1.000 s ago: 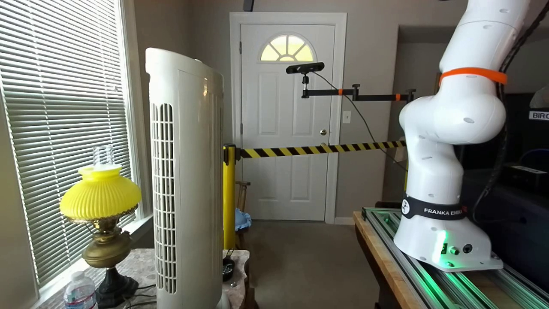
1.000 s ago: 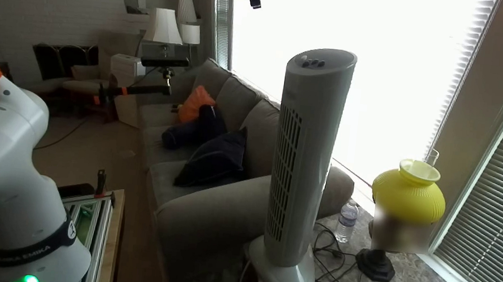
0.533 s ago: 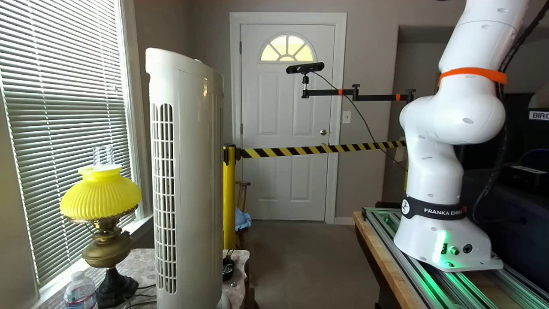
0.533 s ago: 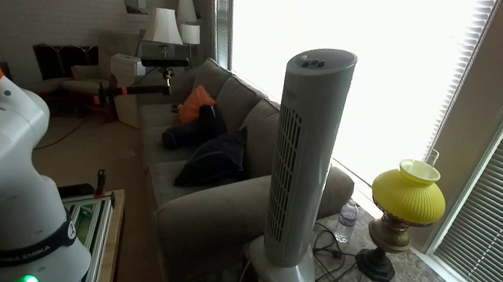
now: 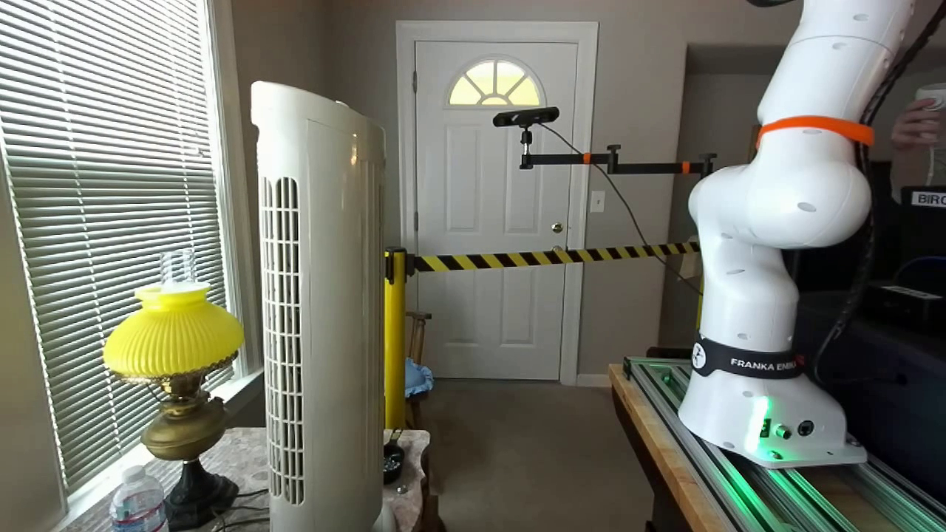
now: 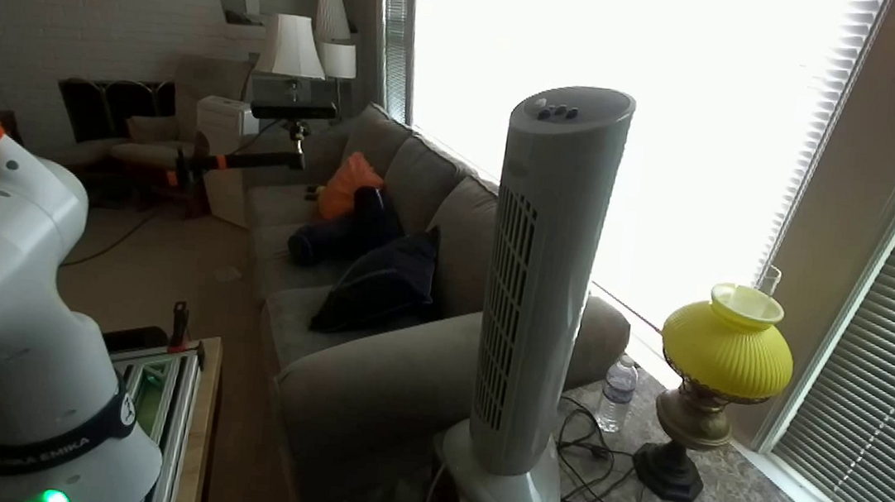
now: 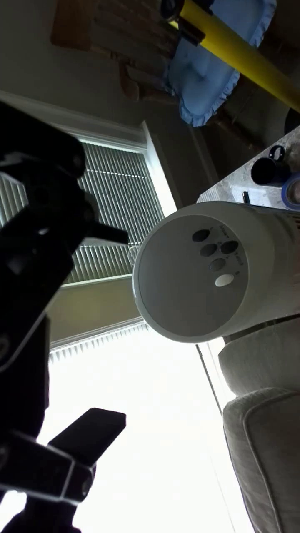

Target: Press a button on the white device

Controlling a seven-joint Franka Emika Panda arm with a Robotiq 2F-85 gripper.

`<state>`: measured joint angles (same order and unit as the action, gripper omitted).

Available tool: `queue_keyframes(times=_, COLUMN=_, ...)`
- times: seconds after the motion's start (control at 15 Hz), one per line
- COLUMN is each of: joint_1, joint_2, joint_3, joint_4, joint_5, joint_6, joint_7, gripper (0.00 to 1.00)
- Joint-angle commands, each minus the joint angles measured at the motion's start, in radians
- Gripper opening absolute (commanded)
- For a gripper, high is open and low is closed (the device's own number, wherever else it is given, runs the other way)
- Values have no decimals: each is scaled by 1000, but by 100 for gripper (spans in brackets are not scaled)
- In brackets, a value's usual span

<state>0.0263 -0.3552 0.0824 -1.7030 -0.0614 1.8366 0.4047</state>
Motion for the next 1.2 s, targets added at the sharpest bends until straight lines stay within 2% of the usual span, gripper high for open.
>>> queue_keyframes(times=0.0, joint_1=-2, joint_2=-15, joint_3=-67, joint_4=-19, joint_5=77, joint_6=-11, joint_7=-194, gripper=100)
queue_keyframes(times=0.27, joint_1=-3, joint_2=15, joint_3=-94, joint_4=0, joint_5=34, joint_6=-27, joint_7=-390, gripper=100)
queue_keyframes(times=0.33, joint_1=-3, joint_2=26, joint_3=-91, joint_4=2, joint_5=21, joint_6=-19, joint_7=-418, gripper=75)
queue_keyframes(times=0.4, joint_1=2, joint_2=31, joint_3=-90, joint_4=0, joint_5=26, joint_6=-22, joint_7=-445, gripper=74)
queue_keyframes(times=0.47, joint_1=7, joint_2=36, joint_3=-91, joint_4=-6, joint_5=36, joint_6=-20, joint_7=-476, gripper=68)
queue_keyframes(times=0.67, joint_1=6, joint_2=54, joint_3=-88, joint_4=-13, joint_5=36, joint_6=-17, joint_7=-529, gripper=42)
queue_keyframes(times=1.0, joint_1=10, joint_2=46, joint_3=-114, joint_4=-58, joint_5=90, joint_6=5, joint_7=-626, gripper=4)
queue_keyframes(times=1.13, joint_1=13, joint_2=37, joint_3=-119, joint_4=-85, joint_5=108, joint_6=17, joint_7=-653, gripper=0)
